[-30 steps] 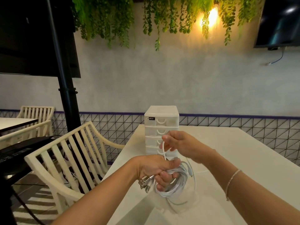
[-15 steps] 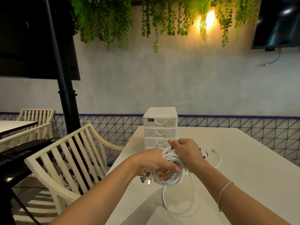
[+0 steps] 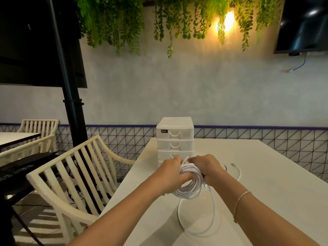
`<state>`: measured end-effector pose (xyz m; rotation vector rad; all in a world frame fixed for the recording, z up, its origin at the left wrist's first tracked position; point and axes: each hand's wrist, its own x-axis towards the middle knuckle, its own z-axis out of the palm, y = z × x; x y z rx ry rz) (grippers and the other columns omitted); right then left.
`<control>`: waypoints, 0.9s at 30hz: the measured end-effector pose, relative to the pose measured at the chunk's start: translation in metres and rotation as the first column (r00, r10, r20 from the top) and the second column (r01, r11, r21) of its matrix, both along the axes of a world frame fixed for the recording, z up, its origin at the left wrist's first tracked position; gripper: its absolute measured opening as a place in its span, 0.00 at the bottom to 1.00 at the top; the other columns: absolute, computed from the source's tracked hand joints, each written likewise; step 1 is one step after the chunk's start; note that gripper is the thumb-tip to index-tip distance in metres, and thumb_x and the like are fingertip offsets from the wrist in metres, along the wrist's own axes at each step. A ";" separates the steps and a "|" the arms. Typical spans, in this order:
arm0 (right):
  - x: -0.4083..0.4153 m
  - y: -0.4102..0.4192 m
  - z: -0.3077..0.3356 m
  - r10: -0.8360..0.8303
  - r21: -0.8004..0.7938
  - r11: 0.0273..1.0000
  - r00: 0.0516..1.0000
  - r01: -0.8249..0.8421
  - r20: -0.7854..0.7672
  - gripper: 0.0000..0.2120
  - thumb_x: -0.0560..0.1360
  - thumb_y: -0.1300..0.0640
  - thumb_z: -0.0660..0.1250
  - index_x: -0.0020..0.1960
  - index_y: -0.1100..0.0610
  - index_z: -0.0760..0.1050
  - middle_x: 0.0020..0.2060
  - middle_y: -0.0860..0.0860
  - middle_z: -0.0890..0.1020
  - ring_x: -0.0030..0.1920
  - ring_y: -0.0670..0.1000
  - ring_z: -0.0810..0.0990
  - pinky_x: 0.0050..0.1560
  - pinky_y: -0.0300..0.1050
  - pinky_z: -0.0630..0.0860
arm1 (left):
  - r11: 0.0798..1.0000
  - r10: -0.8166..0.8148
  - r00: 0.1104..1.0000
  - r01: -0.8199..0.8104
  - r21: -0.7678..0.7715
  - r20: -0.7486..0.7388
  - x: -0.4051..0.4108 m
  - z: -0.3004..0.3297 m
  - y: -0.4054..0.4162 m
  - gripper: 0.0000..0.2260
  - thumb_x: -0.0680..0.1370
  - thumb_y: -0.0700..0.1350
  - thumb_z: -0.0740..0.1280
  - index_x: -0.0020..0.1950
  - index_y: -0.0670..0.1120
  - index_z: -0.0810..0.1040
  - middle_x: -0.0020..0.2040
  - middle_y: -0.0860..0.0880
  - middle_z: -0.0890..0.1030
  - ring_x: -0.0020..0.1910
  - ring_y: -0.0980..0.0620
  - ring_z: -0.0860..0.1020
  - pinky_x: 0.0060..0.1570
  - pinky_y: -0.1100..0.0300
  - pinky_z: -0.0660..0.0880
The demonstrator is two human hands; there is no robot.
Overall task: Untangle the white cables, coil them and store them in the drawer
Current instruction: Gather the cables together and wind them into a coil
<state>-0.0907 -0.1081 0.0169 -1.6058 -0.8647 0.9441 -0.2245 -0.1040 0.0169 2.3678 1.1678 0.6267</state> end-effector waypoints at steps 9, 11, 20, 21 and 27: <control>0.005 -0.001 0.007 0.149 -0.107 0.987 0.942 -0.122 0.300 0.12 0.77 0.56 0.62 0.37 0.60 0.74 0.32 0.56 0.77 0.32 0.54 0.75 0.33 0.43 0.72 | 0.997 -0.077 0.997 0.078 0.023 -0.028 0.000 0.009 0.008 0.08 0.77 0.51 0.66 0.43 0.48 0.74 0.35 0.51 0.76 0.34 0.51 0.76 0.38 0.61 0.71; 0.006 -0.004 0.005 0.127 -0.034 0.991 0.867 -0.127 0.482 0.13 0.78 0.49 0.61 0.46 0.58 0.76 0.41 0.55 0.80 0.42 0.53 0.77 0.45 0.45 0.74 | 0.998 -0.051 0.998 0.052 -0.041 0.032 -0.007 0.011 0.013 0.09 0.77 0.50 0.66 0.39 0.48 0.74 0.30 0.52 0.75 0.27 0.55 0.74 0.33 0.63 0.70; -0.007 -0.020 -0.037 -0.341 0.481 0.821 0.413 -0.307 0.845 0.07 0.63 0.57 0.78 0.37 0.53 0.80 0.40 0.51 0.78 0.43 0.55 0.76 0.38 0.39 0.71 | 0.940 0.178 0.949 -0.086 -0.329 0.262 -0.010 0.004 0.030 0.17 0.75 0.53 0.68 0.31 0.44 0.74 0.23 0.50 0.73 0.17 0.57 0.65 0.20 0.68 0.60; -0.010 -0.020 -0.038 -0.373 0.494 0.822 0.387 -0.284 0.843 0.07 0.61 0.57 0.79 0.35 0.51 0.81 0.39 0.52 0.79 0.41 0.56 0.77 0.34 0.40 0.72 | 0.935 0.197 0.941 -0.095 -0.342 0.276 -0.008 0.003 0.030 0.17 0.75 0.53 0.69 0.31 0.44 0.74 0.23 0.50 0.73 0.17 0.57 0.65 0.19 0.69 0.60; -0.022 -0.005 -0.043 -0.199 0.267 0.944 0.310 -0.193 0.929 0.17 0.66 0.55 0.56 0.44 0.50 0.84 0.59 0.57 0.77 0.58 0.63 0.74 0.53 0.52 0.74 | 0.902 0.296 0.898 -0.150 -0.404 0.326 0.003 -0.003 0.032 0.19 0.73 0.54 0.70 0.28 0.44 0.73 0.21 0.49 0.73 0.20 0.52 0.69 0.22 0.66 0.63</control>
